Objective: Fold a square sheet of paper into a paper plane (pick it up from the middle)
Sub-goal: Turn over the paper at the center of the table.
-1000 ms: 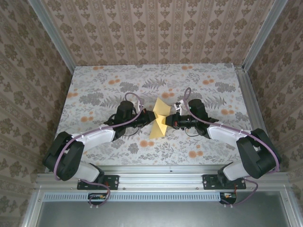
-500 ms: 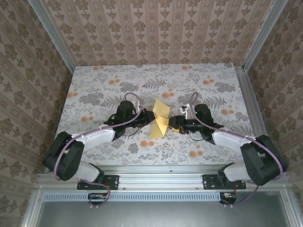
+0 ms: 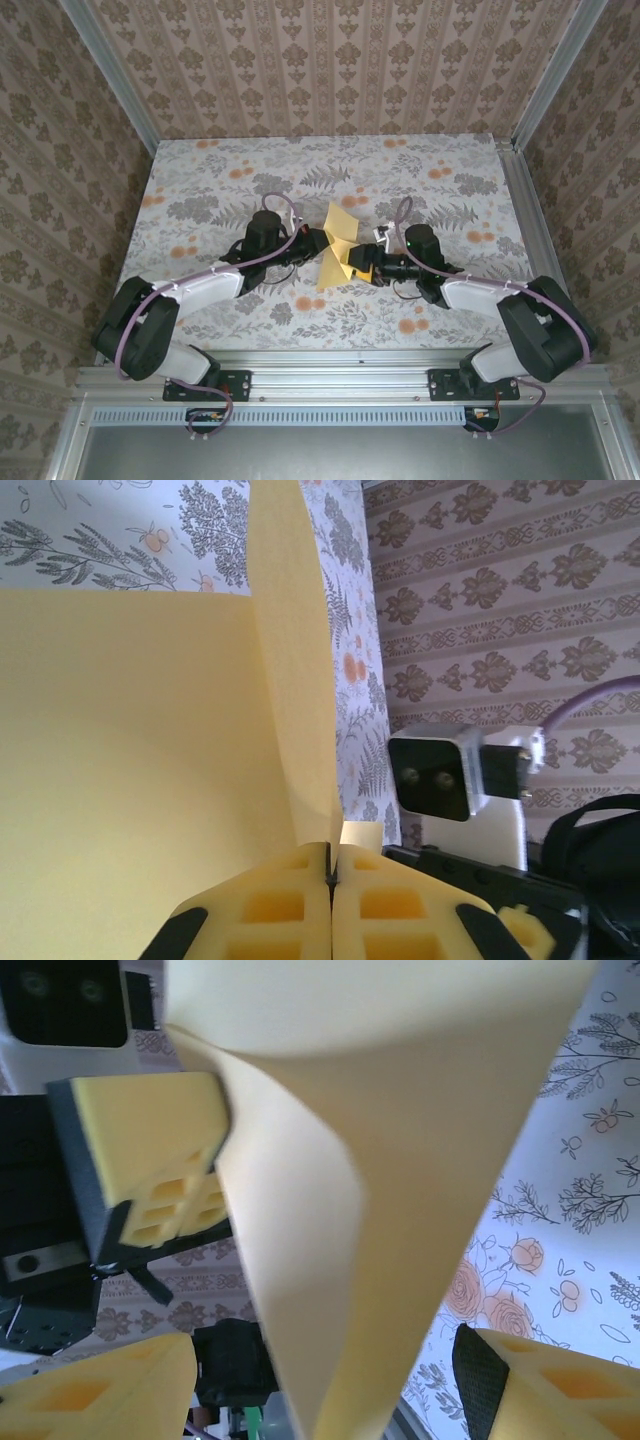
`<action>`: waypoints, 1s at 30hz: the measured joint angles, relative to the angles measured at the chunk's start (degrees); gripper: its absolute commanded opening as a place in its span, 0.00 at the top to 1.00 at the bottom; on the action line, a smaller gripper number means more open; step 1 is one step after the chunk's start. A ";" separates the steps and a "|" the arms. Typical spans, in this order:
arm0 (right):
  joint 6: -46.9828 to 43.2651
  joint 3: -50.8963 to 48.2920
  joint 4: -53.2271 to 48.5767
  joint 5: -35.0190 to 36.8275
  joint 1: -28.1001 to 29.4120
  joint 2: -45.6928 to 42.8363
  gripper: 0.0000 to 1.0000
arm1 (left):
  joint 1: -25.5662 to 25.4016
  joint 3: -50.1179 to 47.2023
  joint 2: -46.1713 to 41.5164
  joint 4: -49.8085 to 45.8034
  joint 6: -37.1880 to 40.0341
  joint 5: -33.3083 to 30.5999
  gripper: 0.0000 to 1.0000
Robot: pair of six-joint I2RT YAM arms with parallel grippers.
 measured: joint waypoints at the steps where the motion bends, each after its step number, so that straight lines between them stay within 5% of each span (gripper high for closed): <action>1: 0.50 0.00 0.48 0.00 0.00 0.55 0.29 | -0.02 0.00 0.00 0.09 -0.17 0.00 0.94; 15: 5.51 0.02 7.17 -0.02 0.15 1.05 0.57 | 0.81 -0.13 4.79 6.60 -3.82 0.72 0.91; 30: 7.04 0.00 8.44 -0.04 -1.20 1.05 0.74 | 1.07 -1.14 5.16 8.00 -4.24 1.40 0.87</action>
